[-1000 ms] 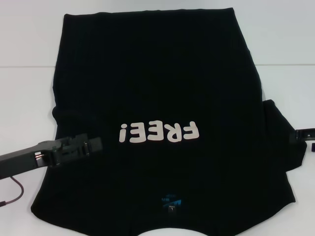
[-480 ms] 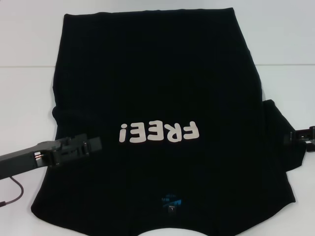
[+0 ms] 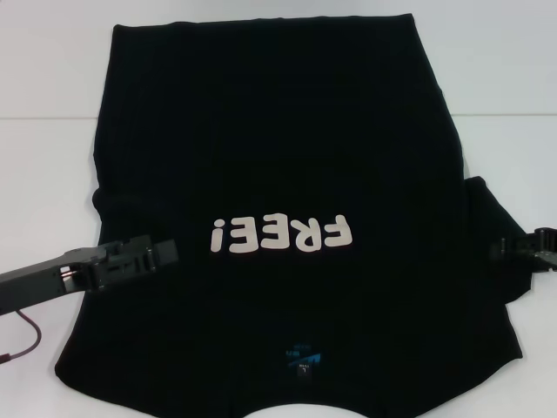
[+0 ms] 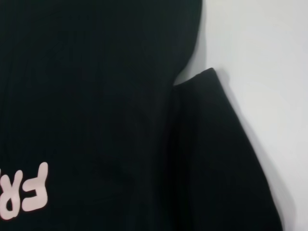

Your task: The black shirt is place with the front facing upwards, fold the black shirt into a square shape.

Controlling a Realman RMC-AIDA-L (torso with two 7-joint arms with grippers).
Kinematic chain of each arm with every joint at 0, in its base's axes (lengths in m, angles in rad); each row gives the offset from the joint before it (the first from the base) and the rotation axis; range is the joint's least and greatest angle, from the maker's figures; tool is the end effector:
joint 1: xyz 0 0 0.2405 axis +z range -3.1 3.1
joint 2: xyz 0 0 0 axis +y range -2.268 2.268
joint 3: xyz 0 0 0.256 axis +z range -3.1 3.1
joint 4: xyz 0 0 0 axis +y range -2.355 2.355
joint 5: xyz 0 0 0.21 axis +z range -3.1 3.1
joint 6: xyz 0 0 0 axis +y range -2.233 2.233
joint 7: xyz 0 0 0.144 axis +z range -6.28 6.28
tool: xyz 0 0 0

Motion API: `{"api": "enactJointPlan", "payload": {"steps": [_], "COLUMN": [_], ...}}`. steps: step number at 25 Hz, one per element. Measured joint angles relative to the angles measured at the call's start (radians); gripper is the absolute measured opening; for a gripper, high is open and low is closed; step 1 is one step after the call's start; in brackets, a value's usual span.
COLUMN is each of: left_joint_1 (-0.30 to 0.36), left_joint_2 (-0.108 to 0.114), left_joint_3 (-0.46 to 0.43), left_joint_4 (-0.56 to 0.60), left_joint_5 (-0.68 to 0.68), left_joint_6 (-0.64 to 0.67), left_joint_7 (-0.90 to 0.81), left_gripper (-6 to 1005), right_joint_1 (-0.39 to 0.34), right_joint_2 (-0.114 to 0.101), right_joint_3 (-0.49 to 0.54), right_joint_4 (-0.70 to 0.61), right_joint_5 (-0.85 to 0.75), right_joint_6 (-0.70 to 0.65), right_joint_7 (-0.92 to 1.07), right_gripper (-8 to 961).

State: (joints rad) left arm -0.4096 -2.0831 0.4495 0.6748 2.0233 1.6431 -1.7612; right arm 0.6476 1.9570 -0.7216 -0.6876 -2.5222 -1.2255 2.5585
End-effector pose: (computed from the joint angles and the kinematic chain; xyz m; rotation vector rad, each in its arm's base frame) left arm -0.3066 0.2958 0.0299 -2.3714 -1.3056 -0.9483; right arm 0.3237 0.3843 0.0492 -1.9654 1.7733 0.1035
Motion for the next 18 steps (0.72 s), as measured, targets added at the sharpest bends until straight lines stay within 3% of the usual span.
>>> {"api": "enactJointPlan", "payload": {"steps": [9,18], "left_joint_1": [0.0,-0.002], "left_joint_2": [0.0,0.0], "left_joint_3": [0.0,0.0], "left_joint_4": [-0.003,-0.003], "left_joint_5": [0.0,-0.003], "left_joint_6": [-0.003,-0.003], "left_joint_7": [0.0,0.0], "left_gripper": [782,775], "right_joint_1": [0.026,0.034], "right_joint_2": [0.013,0.002], "right_joint_3": [0.001,0.0], "right_joint_4": [0.01,0.034], "right_joint_5": [0.006,-0.006], "right_joint_6": [0.016,0.013], "right_joint_7": [-0.011,-0.005], "right_gripper": [771,749]}}
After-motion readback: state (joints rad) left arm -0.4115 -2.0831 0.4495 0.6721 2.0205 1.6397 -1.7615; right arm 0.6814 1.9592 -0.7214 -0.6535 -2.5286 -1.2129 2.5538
